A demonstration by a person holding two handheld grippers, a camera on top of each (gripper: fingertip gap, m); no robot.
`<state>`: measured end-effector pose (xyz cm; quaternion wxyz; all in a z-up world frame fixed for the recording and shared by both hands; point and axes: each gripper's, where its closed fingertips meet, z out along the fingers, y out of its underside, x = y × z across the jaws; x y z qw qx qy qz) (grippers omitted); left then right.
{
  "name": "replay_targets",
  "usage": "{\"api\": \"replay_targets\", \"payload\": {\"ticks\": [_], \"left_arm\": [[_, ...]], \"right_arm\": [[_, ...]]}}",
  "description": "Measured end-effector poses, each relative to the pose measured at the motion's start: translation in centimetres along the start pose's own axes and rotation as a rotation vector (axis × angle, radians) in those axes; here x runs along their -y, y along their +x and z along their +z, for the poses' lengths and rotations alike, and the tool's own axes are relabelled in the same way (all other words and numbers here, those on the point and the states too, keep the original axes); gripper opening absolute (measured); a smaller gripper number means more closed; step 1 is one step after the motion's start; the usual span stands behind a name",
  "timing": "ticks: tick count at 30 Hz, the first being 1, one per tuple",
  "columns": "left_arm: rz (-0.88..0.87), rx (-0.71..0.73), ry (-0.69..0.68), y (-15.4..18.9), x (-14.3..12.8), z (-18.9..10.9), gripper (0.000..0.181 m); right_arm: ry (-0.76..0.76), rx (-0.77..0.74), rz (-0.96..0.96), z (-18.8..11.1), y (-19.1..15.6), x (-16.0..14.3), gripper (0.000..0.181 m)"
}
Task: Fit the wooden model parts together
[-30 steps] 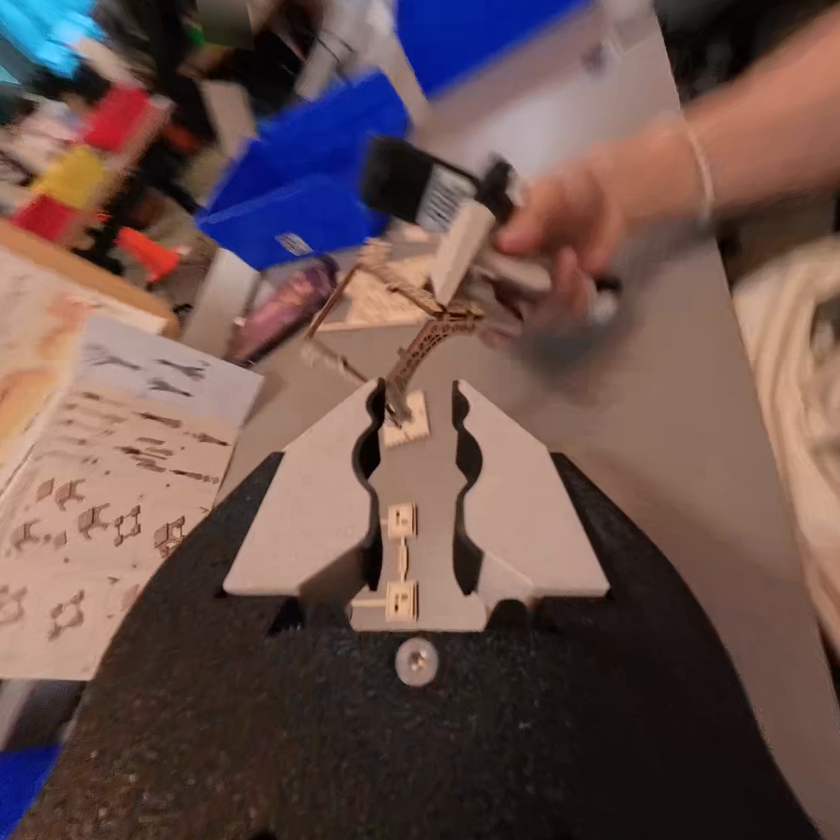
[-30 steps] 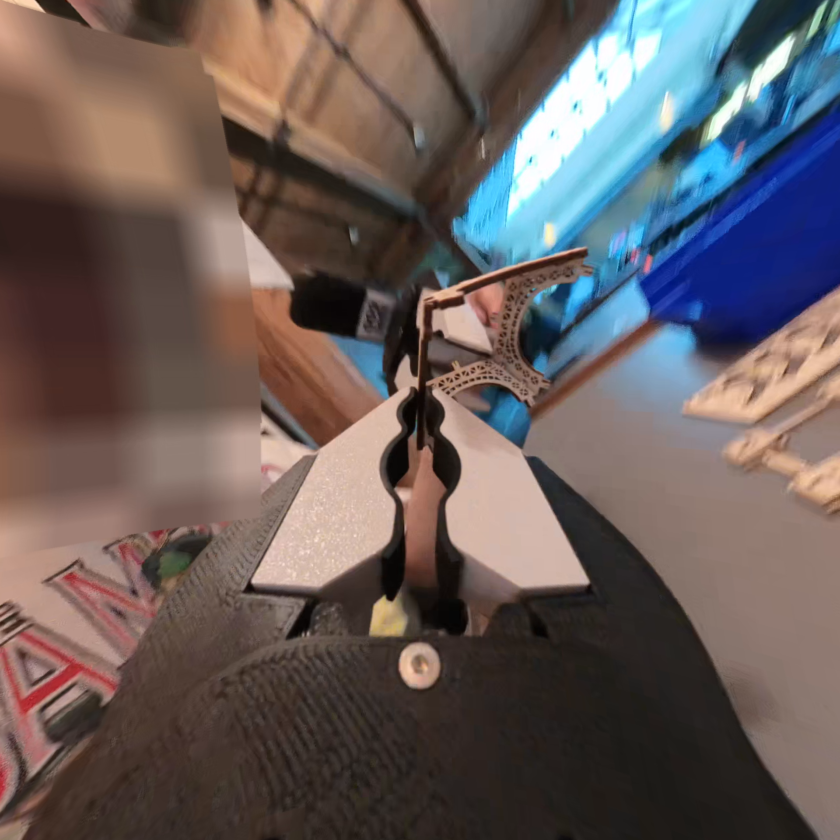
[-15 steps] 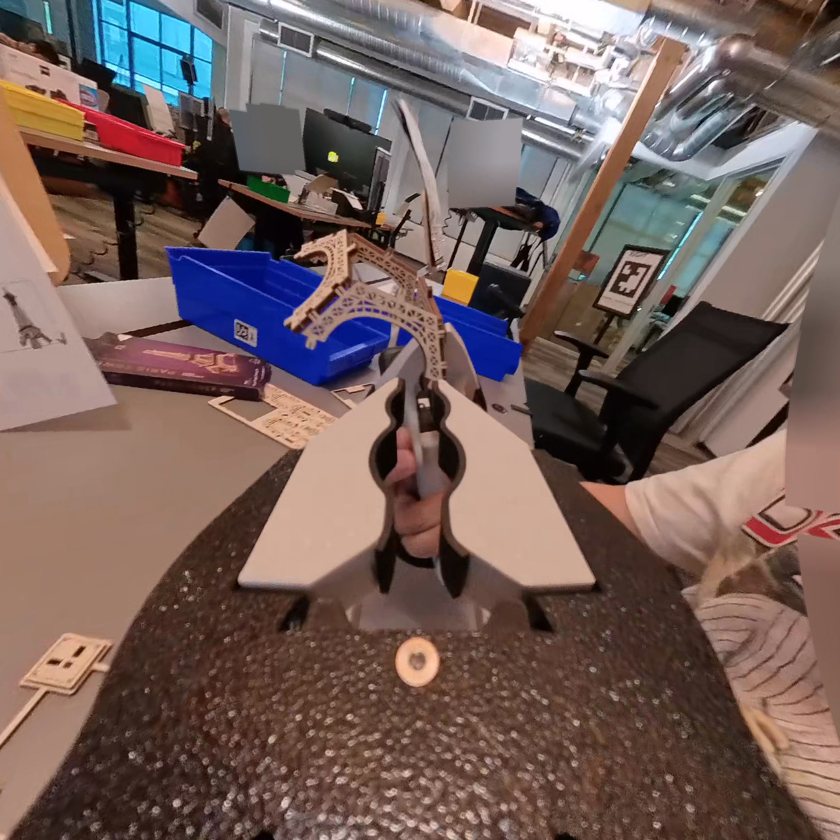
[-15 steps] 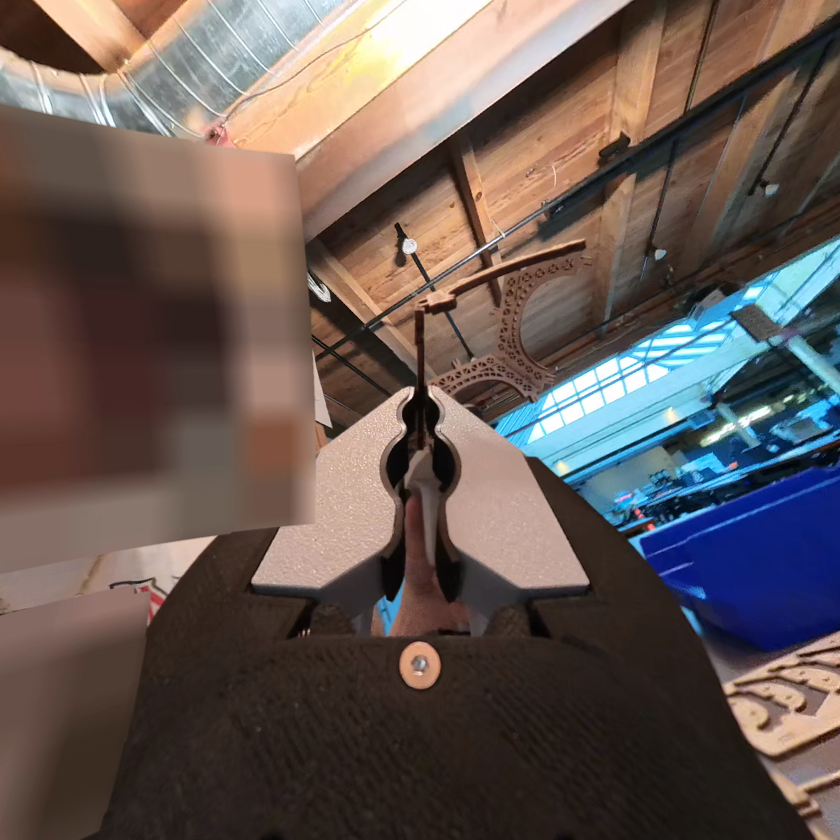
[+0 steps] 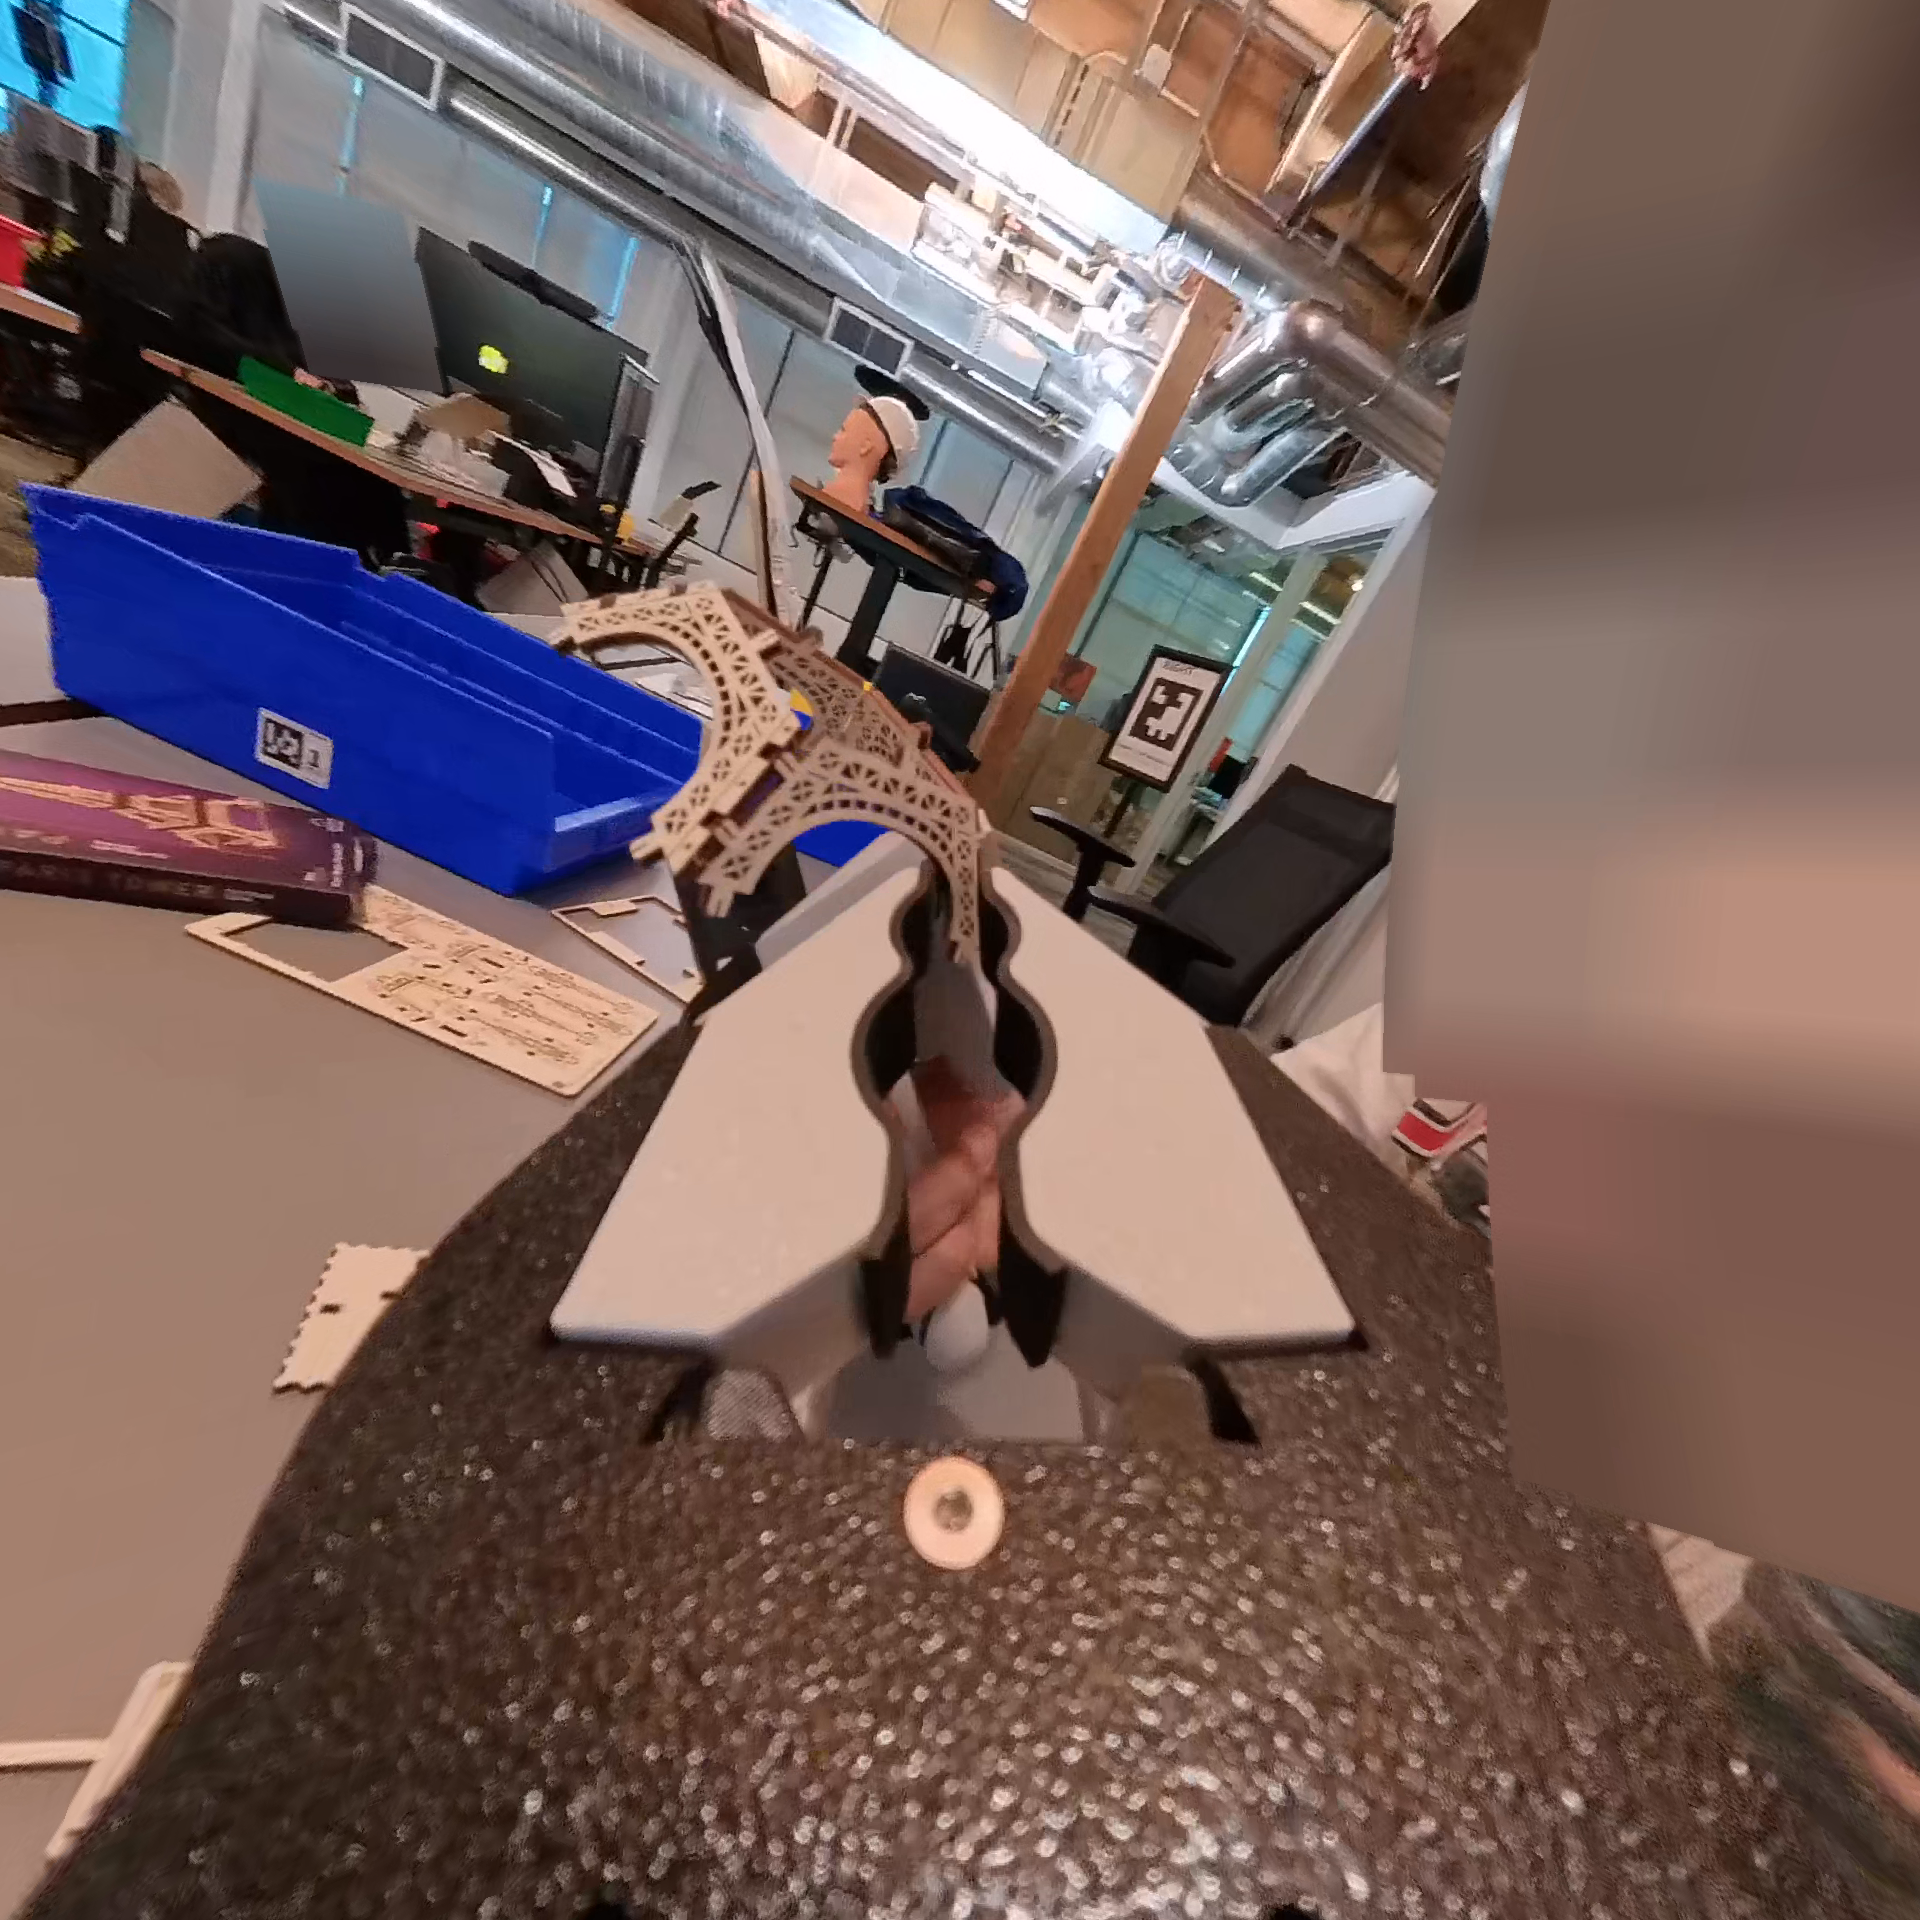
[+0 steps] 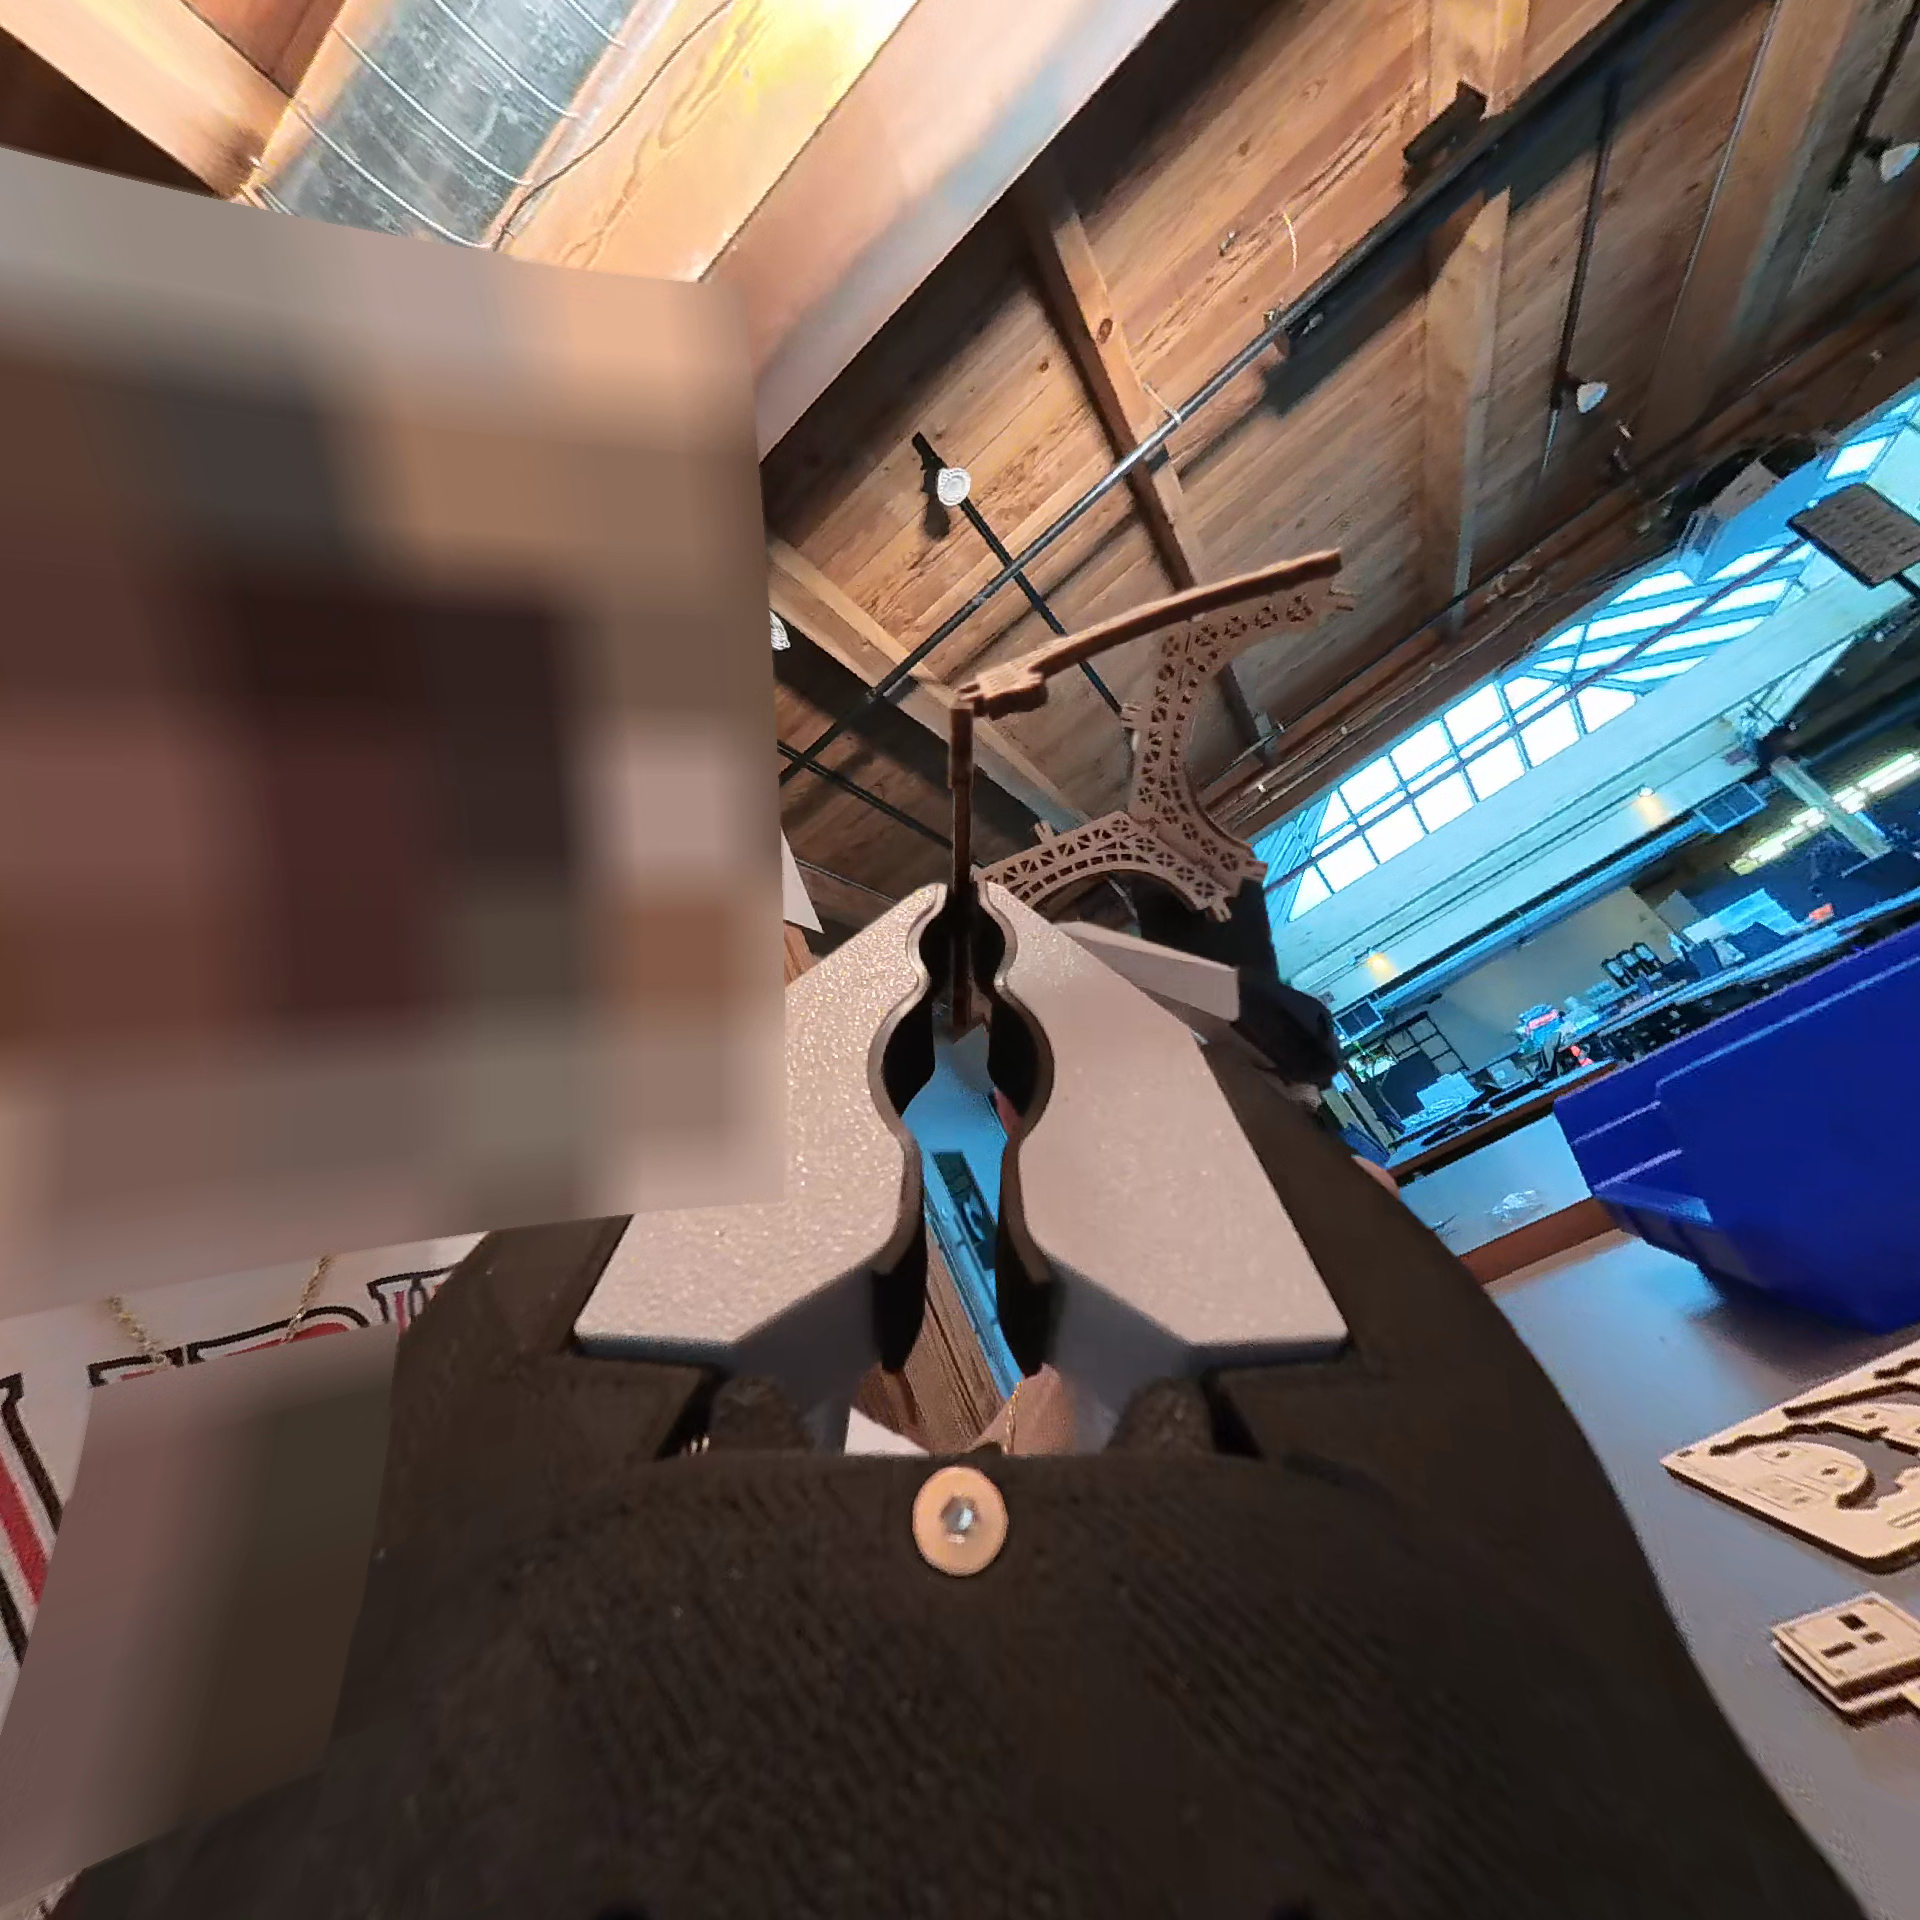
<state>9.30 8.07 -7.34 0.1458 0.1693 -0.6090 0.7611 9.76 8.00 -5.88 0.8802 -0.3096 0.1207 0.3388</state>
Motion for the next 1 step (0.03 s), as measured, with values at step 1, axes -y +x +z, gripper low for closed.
{"api": "replay_targets", "payload": {"ticks": [1], "left_arm": [[-0.008,-0.012,0.003,-0.01,-0.06,-0.03,0.004]], "right_arm": [[-0.009,0.002,0.008,-0.04,0.08,-0.14,0.000]]}}
